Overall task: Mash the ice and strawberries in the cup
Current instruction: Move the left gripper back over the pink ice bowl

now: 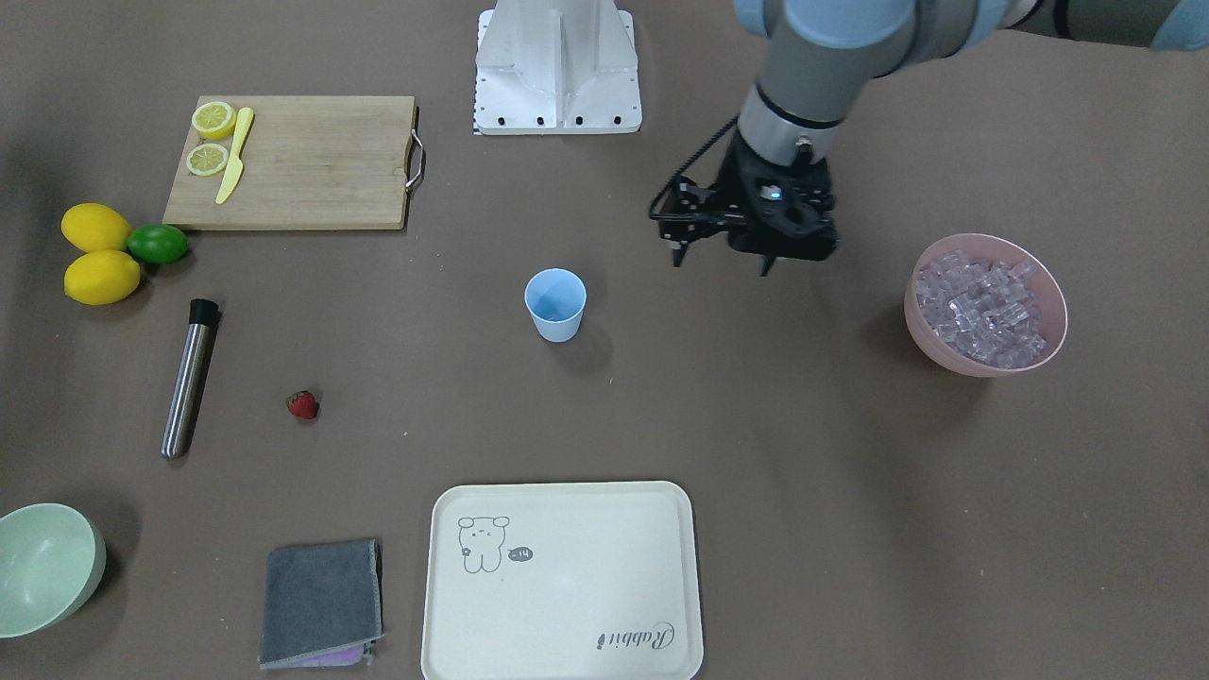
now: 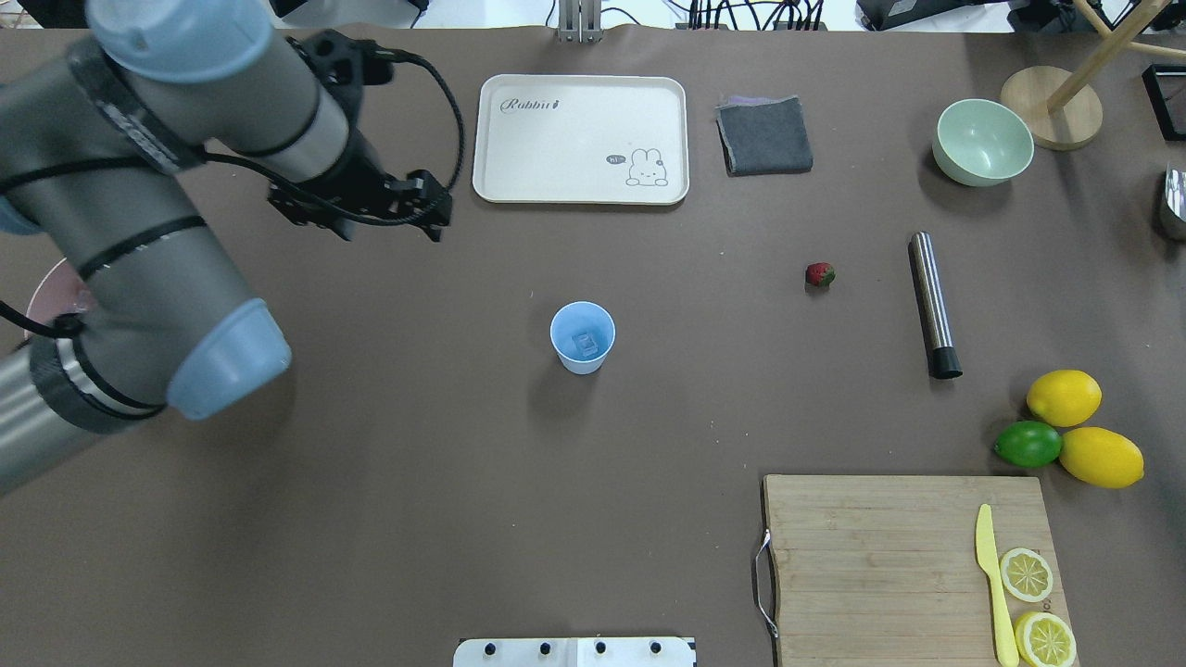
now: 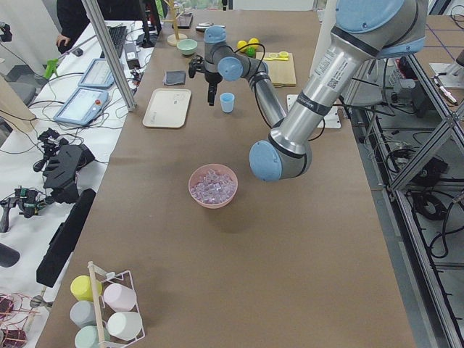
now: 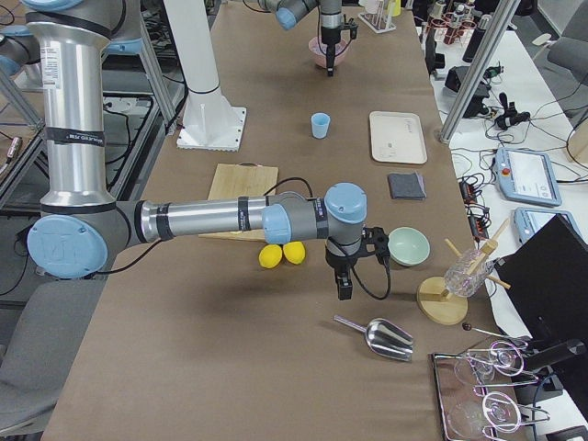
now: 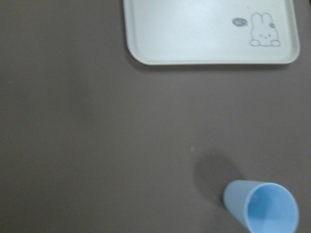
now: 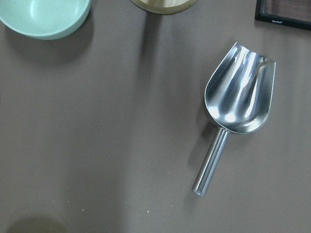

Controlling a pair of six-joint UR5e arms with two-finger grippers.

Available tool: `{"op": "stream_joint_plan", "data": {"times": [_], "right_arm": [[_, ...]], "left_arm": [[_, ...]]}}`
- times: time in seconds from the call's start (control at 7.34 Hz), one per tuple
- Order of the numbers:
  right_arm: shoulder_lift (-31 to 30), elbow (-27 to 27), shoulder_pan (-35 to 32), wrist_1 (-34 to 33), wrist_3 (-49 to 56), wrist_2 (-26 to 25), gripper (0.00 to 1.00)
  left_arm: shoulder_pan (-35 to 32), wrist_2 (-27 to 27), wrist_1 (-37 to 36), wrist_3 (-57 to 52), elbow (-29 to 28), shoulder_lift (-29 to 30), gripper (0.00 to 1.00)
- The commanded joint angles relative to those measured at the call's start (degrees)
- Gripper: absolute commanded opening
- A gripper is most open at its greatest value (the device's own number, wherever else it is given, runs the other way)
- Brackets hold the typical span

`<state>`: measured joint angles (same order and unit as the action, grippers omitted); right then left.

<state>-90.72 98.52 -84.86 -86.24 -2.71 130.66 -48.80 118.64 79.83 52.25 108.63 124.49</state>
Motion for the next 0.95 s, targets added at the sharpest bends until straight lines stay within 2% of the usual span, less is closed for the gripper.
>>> {"op": "stream_joint_plan", "data": {"times": [0.0, 0.27, 0.55, 0.82], "right_arm": [[-0.2, 1.0, 0.0, 0.0, 0.2, 2.7, 1.0], [-0.6, 1.3, 0.1, -0.2, 0.2, 3.1, 1.0], [0.1, 0.9, 1.4, -0.2, -0.2, 3.1, 1.0], [0.2, 0.8, 2.2, -0.1, -0.3, 3.0, 1.0]], "left_arm": [[-8.8, -0.4, -9.3, -12.4, 1.1, -4.9, 0.97], [-11.3, -0.2, -5.5, -17.3, 1.8, -13.7, 0.97], [-10.7, -0.2, 0.1, -16.0, 0.5, -17.7, 0.94], [-10.2, -0.2, 11.4, -15.8, -3.8, -23.0, 0.93]]}}
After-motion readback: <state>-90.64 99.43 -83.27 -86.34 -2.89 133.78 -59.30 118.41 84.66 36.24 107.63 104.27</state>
